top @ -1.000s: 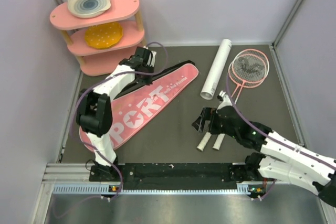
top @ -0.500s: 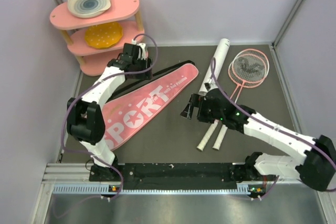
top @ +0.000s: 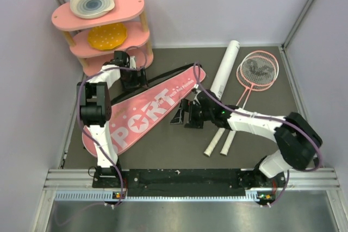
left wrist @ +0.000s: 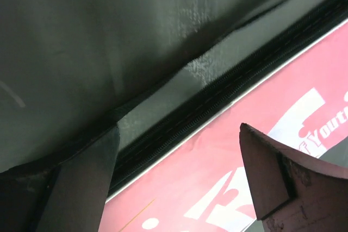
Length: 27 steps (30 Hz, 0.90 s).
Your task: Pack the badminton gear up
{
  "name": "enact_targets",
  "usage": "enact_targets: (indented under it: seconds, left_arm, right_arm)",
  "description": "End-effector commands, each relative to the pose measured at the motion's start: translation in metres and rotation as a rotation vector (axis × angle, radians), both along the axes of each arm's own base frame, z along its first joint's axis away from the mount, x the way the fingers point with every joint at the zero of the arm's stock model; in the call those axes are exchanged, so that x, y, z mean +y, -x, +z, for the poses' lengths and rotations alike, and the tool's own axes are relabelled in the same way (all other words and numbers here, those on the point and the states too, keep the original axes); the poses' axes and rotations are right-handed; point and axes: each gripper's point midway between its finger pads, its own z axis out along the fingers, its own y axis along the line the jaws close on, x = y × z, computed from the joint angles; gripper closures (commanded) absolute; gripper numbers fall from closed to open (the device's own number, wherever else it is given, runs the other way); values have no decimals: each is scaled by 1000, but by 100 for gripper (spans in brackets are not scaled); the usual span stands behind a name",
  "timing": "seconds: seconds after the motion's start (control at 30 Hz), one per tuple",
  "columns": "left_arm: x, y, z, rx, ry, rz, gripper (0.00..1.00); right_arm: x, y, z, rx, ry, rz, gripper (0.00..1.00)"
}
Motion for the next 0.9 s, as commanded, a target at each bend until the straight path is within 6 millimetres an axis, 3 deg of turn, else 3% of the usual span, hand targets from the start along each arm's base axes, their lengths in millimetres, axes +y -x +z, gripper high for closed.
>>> enact_targets:
  seconds: [0.0, 0.13, 0.23, 0.3, 0.33, 0.4, 0.7, 0.87]
  left_arm:
    - [-28, 5, 5, 7, 112, -89, 7]
    - [-35, 19, -12, 63, 147, -86, 11]
    - [-37, 31, -14, 96, 160, -70, 14]
    - [-44, 34, -3, 72, 188, -62, 16]
    - [-48, 43, -6, 87, 203, -64, 16]
    - [-49, 45, 6, 55, 207, -51, 20]
    - [-69, 87, 10, 78, 270, -98, 27]
    - [-84, 104, 17, 62, 281, -146, 26]
  right_arm:
    - [33, -14, 10, 3, -103, 41, 4]
    - [43, -20, -5, 50, -104, 30, 5]
    - [51, -27, -19, 77, -85, 24, 5]
    - [58, -35, -17, 76, -85, 21, 5]
    - [58, -38, -31, 100, -54, 9, 6]
    - [65, -49, -30, 96, -55, -11, 6]
    - [68, -85, -55, 127, 0, -108, 42]
    - [63, -110, -63, 71, 62, -100, 45]
